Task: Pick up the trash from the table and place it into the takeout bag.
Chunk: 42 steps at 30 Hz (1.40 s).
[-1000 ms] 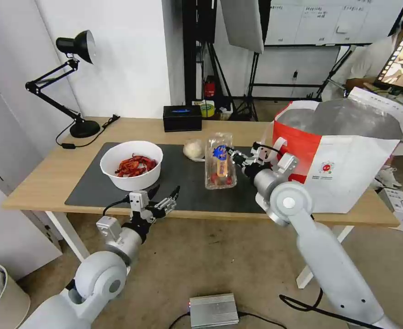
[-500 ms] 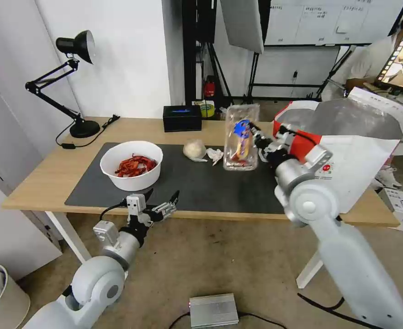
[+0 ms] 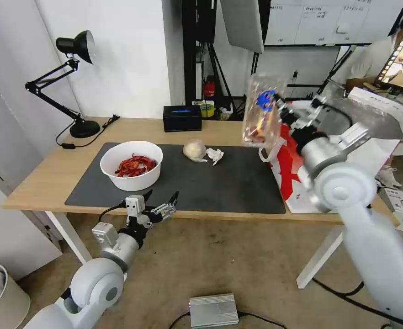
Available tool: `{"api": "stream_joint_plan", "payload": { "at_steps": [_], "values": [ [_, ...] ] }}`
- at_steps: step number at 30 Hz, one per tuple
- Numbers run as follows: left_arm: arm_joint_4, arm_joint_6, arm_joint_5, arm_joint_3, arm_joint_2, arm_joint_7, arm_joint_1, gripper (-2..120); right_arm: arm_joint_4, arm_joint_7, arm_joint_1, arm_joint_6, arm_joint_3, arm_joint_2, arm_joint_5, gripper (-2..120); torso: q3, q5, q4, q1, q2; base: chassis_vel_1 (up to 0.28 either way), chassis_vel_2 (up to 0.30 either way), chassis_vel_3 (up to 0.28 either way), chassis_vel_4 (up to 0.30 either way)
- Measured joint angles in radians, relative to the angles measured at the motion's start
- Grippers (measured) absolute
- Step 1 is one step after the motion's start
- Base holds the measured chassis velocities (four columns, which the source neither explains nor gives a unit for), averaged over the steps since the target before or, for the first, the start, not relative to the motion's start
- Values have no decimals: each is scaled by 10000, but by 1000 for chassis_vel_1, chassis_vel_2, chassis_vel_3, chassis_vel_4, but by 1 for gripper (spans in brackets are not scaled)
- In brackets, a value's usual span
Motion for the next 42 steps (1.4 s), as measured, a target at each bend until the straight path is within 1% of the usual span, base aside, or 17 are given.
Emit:
{"api": "stream_joint_plan", "payload": {
  "at_steps": [5, 8, 13, 16, 22, 24, 28, 33, 42],
  "values": [
    [21, 1, 1, 29, -117, -3, 5, 100, -302, 156, 348, 67, 133, -273, 161, 0, 0, 0, 0, 0, 0, 0, 0, 0, 0],
    [36, 1, 3, 34, -139, -4, 4, 100, -374, 184, 423, 80, 165, -310, 189, 0, 0, 0, 0, 0, 0, 0, 0, 0, 0],
    [76, 1, 7, 30, -177, -1, 12, 100, -823, 279, 713, 149, 407, -550, 291, 0, 0, 0, 0, 1, 0, 0, 0, 0, 0],
    [81, -6, 7, 27, -173, 1, 17, 100, -978, 280, 511, 295, 726, -607, 2, 0, -1, -1, 0, 1, 0, 0, 0, 0, 0],
    [56, -14, 7, 31, -174, 2, 60, 100, -1024, 289, 154, 410, 913, -659, -632, 0, 0, 0, 0, 1, 0, 0, 0, 0, 0],
    [37, -24, 10, 35, -177, 3, 81, 100, -1076, 388, -26, 436, 979, -668, -1084, 0, 0, -1, 0, 1, 0, 0, 0, 0, 0],
    [17, -31, 10, 38, -180, 4, 94, 100, -1133, 542, -150, 436, 1022, -663, -1334, 0, 0, -1, -1, 1, 0, 0, 0, 0, 0],
    [-6, -35, 10, 52, -182, 3, 102, 100, -1147, 665, -284, 436, 1086, -631, -1380, 0, 0, -1, -1, 1, 0, 0, 0, 0, 0],
    [-54, -39, 14, 53, -183, -2, 142, 100, -1138, 760, -410, 430, 1118, -553, -1040, 0, 0, -1, -1, 1, 0, 0, 0, 0, 0]
  ]
}}
